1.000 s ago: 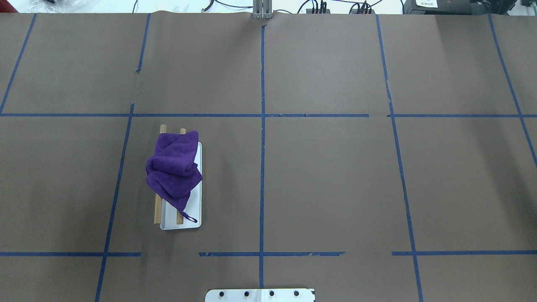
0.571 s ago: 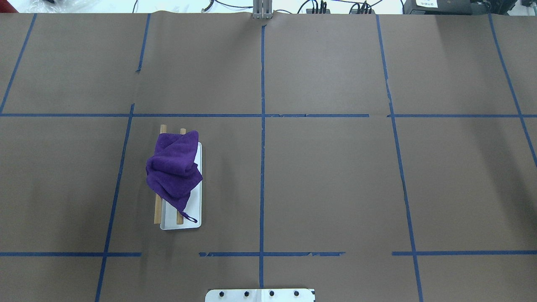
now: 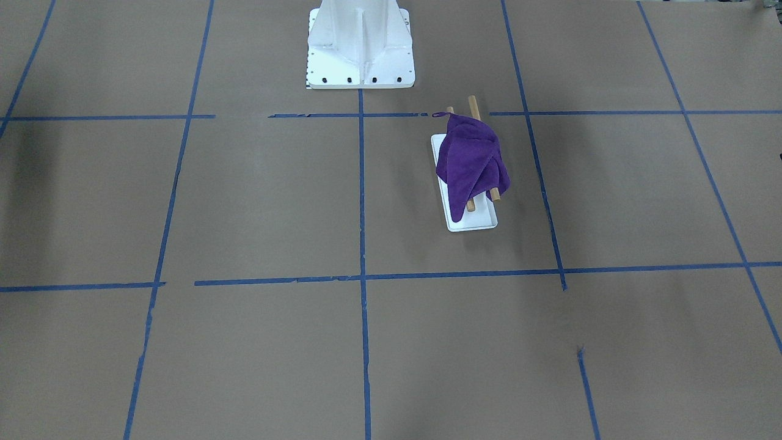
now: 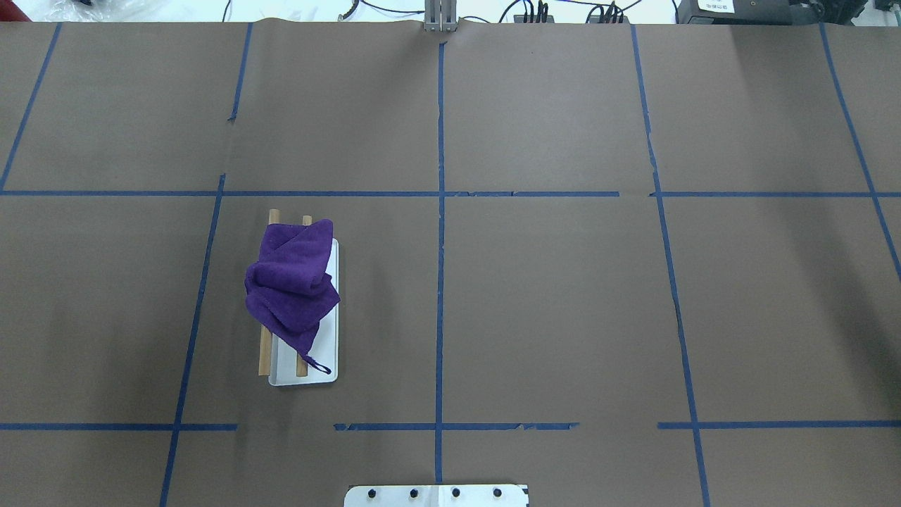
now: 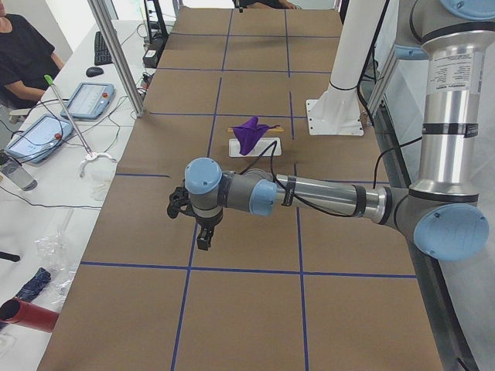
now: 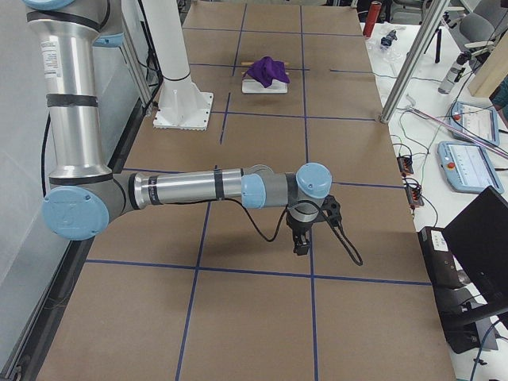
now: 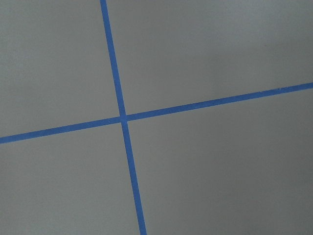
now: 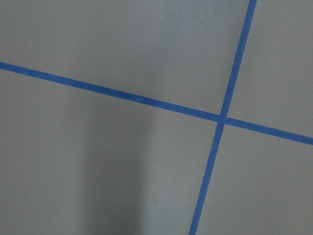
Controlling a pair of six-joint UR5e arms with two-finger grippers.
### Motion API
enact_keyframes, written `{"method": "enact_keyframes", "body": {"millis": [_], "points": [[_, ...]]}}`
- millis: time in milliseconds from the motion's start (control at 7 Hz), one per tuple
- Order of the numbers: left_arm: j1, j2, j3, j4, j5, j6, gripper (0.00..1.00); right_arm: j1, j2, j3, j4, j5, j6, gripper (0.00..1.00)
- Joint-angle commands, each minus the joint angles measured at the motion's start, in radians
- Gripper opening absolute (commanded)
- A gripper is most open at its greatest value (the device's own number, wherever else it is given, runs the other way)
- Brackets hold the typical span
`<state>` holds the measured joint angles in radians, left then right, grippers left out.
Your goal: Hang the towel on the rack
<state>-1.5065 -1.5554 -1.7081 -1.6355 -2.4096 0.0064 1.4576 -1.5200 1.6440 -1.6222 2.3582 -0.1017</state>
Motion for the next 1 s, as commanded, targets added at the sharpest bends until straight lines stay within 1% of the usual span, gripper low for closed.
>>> {"method": "enact_keyframes", "body": {"millis": [0,143,286,429,571,857], "points": [[0.003,-0.006,-0.008,-0.032,-0.008,-0.008,1.0,-0.006,0.011,-0.01,-0.007,-0.002,0.011,1.0],[0.003,0.004,-0.01,-0.052,-0.008,-0.005,1.0,-0.011,0.021,-0.029,-0.008,-0.002,0.013,1.0],[0.003,0.002,-0.013,-0.05,-0.009,-0.014,1.0,-0.017,0.067,-0.056,-0.039,-0.004,0.014,1.0],[0.003,0.002,-0.048,-0.047,-0.002,-0.066,1.0,-0.028,0.114,-0.097,-0.066,-0.008,0.02,1.0],[0.003,0.015,-0.039,-0.047,0.003,-0.074,1.0,-0.029,0.129,-0.111,-0.067,-0.011,0.02,1.0],[0.003,0.037,-0.028,-0.05,0.0,-0.074,1.0,-0.04,0.129,-0.105,-0.065,-0.031,0.019,1.0]]}}
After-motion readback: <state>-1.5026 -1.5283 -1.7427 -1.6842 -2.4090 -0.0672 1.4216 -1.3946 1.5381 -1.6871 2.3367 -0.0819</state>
